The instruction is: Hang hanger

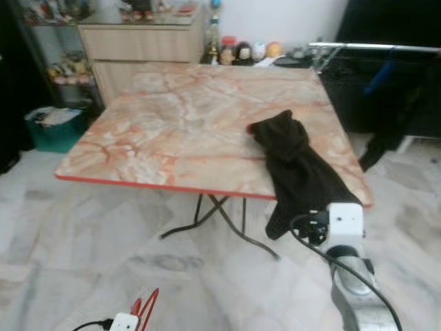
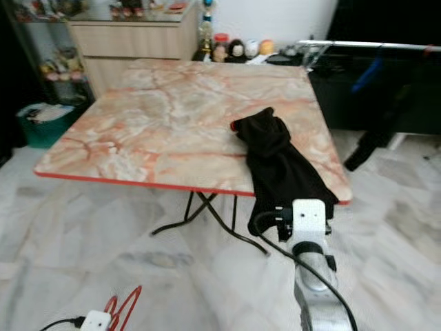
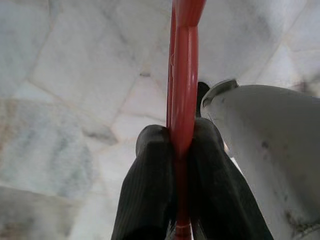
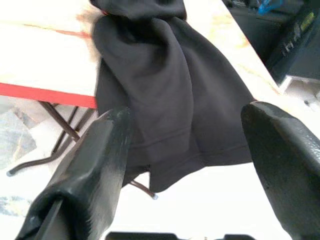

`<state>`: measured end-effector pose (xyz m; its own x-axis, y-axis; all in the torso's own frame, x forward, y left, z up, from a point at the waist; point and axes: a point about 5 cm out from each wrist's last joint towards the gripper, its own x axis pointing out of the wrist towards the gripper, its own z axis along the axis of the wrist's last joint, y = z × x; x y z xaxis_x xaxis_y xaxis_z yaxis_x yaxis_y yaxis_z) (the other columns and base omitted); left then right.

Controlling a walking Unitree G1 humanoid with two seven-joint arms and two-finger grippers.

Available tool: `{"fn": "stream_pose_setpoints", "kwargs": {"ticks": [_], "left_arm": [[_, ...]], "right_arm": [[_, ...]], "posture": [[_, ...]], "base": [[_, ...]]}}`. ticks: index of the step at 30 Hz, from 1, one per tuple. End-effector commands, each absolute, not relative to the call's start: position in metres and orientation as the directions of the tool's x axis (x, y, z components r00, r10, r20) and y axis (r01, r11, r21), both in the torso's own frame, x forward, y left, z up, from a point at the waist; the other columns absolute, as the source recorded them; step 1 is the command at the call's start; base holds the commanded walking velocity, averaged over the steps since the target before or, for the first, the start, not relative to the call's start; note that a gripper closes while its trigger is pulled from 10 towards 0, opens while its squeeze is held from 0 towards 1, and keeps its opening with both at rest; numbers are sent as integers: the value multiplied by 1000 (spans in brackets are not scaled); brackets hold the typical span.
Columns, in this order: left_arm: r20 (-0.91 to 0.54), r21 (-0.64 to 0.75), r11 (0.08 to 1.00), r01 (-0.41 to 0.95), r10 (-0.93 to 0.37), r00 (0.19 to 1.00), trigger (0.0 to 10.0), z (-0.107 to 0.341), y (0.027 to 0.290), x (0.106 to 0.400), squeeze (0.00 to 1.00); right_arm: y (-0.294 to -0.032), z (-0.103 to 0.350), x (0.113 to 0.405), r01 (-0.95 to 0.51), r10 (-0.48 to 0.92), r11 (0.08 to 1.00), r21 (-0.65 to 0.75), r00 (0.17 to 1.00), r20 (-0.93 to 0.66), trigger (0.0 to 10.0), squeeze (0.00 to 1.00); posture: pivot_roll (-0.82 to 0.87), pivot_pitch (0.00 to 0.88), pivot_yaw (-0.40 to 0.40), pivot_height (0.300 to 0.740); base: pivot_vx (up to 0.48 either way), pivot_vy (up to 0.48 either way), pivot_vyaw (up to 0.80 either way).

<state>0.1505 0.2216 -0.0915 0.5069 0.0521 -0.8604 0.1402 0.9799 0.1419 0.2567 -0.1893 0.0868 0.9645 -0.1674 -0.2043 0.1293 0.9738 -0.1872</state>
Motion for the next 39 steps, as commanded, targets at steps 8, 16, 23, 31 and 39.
{"fn": "stream_pose_setpoints", "kwargs": {"ticks": [8,16,23,31,39], "left_arm": [[-885,116,982,150,34,464,10000,-98,223,130,0],[-881,113,983,146,31,473,10000,-98,215,137,0],[-879,113,982,154,27,475,10000,-99,209,138,0],[-876,140,981,137,58,479,10000,-93,236,136,0],[-869,162,976,144,72,490,10000,-89,241,144,0]], "right_arm": [[-203,42,251,142,-221,959,-246,917,-332,10000,0],[-211,-31,221,98,-251,952,-291,793,-556,10000,0],[-215,-63,196,110,-228,971,-213,703,-674,10000,0],[-215,-93,147,69,-210,976,-205,531,-821,10000,0],[-210,-89,160,124,-202,979,-160,576,-792,10000,0]], "posture": [[-92,0,-20,727],[-85,0,-6,727],[-84,0,7,727],[-70,0,11,727],[-85,0,18,727]], "base": [[-251,0,0],[-252,0,0],[-252,0,0],[-251,0,0],[-62,0,0]]}}
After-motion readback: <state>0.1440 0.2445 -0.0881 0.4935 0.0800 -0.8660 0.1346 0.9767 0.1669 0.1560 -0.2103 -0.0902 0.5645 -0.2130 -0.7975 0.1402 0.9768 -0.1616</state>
